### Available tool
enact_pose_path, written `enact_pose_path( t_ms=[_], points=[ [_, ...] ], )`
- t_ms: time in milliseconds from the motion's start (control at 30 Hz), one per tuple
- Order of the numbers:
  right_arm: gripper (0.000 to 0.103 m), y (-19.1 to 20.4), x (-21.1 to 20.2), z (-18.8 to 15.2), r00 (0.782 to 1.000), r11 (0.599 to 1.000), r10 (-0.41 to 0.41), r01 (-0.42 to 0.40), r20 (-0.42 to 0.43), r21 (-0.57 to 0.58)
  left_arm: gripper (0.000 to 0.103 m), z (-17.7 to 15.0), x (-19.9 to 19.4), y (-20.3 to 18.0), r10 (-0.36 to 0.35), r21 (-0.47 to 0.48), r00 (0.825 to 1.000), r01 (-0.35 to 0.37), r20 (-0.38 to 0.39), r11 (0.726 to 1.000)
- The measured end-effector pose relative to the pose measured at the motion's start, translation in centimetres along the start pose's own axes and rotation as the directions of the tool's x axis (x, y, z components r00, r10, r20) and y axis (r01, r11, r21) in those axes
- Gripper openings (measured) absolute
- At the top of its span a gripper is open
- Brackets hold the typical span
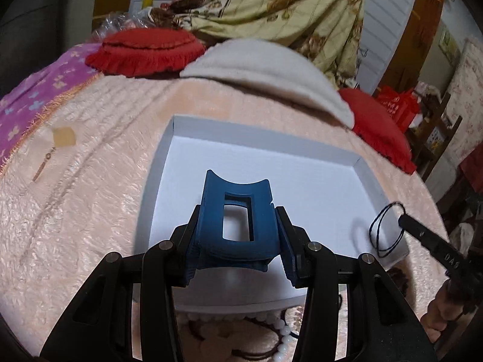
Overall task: Organize jewelry
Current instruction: 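Lower the clip and hair tie into the tray and open both grippers, then move both tools back toward the remaining jewelry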
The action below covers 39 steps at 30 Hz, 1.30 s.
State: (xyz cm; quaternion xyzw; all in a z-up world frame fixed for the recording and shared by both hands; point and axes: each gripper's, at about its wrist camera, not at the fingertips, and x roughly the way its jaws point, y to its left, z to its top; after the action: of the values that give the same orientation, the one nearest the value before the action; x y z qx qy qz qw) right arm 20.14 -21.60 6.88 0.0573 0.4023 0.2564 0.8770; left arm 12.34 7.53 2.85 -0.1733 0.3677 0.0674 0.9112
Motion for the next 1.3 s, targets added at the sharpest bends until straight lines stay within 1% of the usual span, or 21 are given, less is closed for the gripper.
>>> enact_pose_path(
  t_ms=[100,267,300,367,500,533,567,600,633,667,767,933,1167,1300],
  points=[
    [0.004,-0.2,1.2,0.2,1.0,1.0,0.003,-0.002,-0.026,0.023,0.044,-0.3,0.8,-0.2,0.014,-0.001,0.999,-0.014,-0.032,1.0],
    [0.004,-0.8,3.0,-0.3,0.994,0.997,-0.056,0.061,-0.099,0.053,0.044,-1.1,1.9,-0.4,0.071,0.024,0.994,-0.07,-0.084,0.997],
    [0.004,-1.0,3.2,-0.4,0.992,0.996,-0.066,0.072,-0.11,0.055,0.044,-1.1,1.8,-0.2,0.073,0.022,0.994,-0.072,-0.078,0.997],
    [0.004,-1.6,3.5,-0.5,0.989,0.994,-0.083,0.091,-0.12,0.065,0.044,-1.1,1.7,0.1,0.101,0.025,0.992,-0.1,-0.074,0.995],
    [0.005,-2.3,3.5,-0.6,0.988,0.992,-0.08,0.092,-0.131,0.089,0.045,-1.3,1.8,0.5,0.121,0.012,0.989,-0.121,-0.082,0.993],
    [0.007,-2.4,3.4,-0.7,0.988,0.991,-0.085,0.097,-0.127,0.09,0.046,-1.3,1.9,0.6,0.12,0.006,0.989,-0.12,-0.086,0.993],
    [0.012,-2.4,3.3,-0.7,0.989,0.991,-0.086,0.097,-0.122,0.092,0.048,-1.4,1.9,0.7,0.12,-0.001,0.989,-0.121,-0.09,0.993],
    [0.022,-2.4,3.2,-0.7,0.989,0.991,-0.087,0.098,-0.119,0.092,0.051,-1.4,1.9,0.8,0.124,-0.008,0.988,-0.125,-0.092,0.992],
    [0.029,-2.5,3.0,-0.7,0.99,0.991,-0.09,0.1,-0.113,0.092,0.057,-1.4,1.9,0.8,0.129,-0.012,0.987,-0.131,-0.091,0.991],
    [0.039,-2.4,2.9,-0.6,0.99,0.991,-0.093,0.102,-0.103,0.09,0.062,-1.3,1.8,0.9,0.135,-0.016,0.987,-0.136,-0.087,0.991],
    [0.04,-2.1,2.4,-0.4,0.992,0.991,-0.104,0.11,-0.078,0.078,0.064,-1.3,1.7,0.8,0.147,-0.017,0.987,-0.149,-0.072,0.989],
    [0.04,-1.7,1.9,-0.5,0.994,0.993,-0.091,0.095,-0.061,0.066,0.069,-1.1,1.7,0.6,0.163,0.001,0.985,-0.164,-0.064,0.987],
    [0.04,-0.3,1.0,-0.6,0.991,0.991,-0.132,0.132,-0.026,-0.017,0.069,-0.9,1.1,0.6,0.178,0.014,0.983,-0.178,-0.037,0.984],
    [0.04,-0.2,-0.4,-0.9,0.991,0.99,-0.136,0.137,0.013,-0.027,0.07,-0.8,0.7,0.8,0.176,0.005,0.984,-0.176,-0.03,0.984]
  ],
)
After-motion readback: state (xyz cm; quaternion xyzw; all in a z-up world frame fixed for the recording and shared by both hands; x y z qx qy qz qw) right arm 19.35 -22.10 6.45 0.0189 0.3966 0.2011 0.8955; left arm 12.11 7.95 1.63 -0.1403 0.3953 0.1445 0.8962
